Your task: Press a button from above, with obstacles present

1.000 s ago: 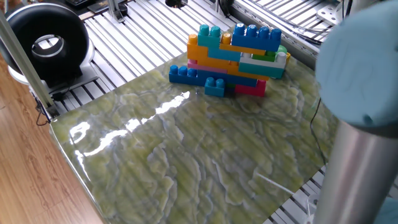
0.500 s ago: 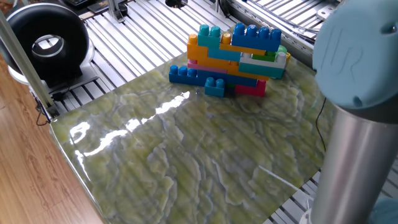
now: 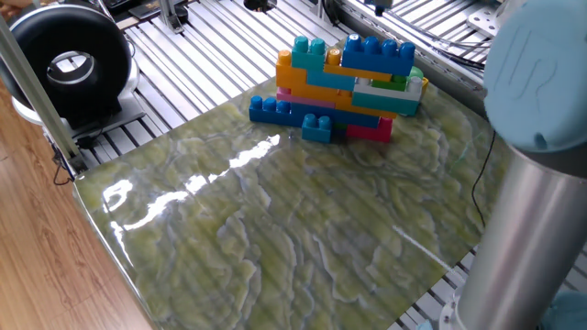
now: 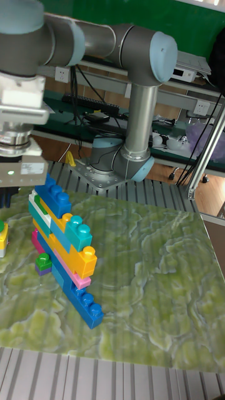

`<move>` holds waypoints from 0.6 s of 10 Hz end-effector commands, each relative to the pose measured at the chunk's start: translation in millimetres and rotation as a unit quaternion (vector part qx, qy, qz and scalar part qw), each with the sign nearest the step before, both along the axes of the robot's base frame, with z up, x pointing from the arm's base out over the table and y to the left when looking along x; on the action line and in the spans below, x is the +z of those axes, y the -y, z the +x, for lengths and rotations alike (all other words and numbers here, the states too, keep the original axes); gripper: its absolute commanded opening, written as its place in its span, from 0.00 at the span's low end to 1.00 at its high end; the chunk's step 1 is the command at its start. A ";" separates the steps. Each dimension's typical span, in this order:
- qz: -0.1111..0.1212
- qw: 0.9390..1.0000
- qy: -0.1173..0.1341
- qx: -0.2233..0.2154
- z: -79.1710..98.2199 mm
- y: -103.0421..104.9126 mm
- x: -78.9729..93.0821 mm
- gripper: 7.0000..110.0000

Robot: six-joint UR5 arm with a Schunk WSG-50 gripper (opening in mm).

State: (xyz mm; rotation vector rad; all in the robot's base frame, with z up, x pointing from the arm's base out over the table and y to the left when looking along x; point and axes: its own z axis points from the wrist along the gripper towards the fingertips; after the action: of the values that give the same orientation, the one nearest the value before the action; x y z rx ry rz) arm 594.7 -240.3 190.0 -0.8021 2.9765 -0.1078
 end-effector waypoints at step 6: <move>0.065 0.997 0.032 -0.017 -11.9 19.4 -66.2 0.00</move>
State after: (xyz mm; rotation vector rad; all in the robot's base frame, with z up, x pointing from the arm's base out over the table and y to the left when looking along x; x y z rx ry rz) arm 589.1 -262.4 135.7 -0.7559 2.9160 -0.0072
